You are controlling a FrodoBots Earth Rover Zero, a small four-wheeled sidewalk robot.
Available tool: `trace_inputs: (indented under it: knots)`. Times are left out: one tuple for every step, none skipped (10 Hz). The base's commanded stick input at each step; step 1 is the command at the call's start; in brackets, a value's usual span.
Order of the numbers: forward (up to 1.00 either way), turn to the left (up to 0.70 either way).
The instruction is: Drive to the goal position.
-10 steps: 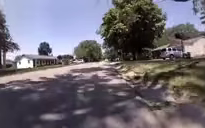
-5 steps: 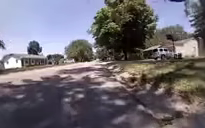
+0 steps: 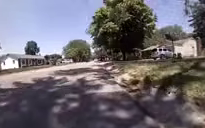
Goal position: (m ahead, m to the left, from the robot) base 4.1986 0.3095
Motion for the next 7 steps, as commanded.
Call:
trace_inputs:
  knots:
    - [0.70,0.00]
    - [0.70,0.00]
    - [0.70,0.00]
    - [0.70,0.00]
    - [0.70,0.00]
    - [0.70,0.00]
    - [0.70,0.00]
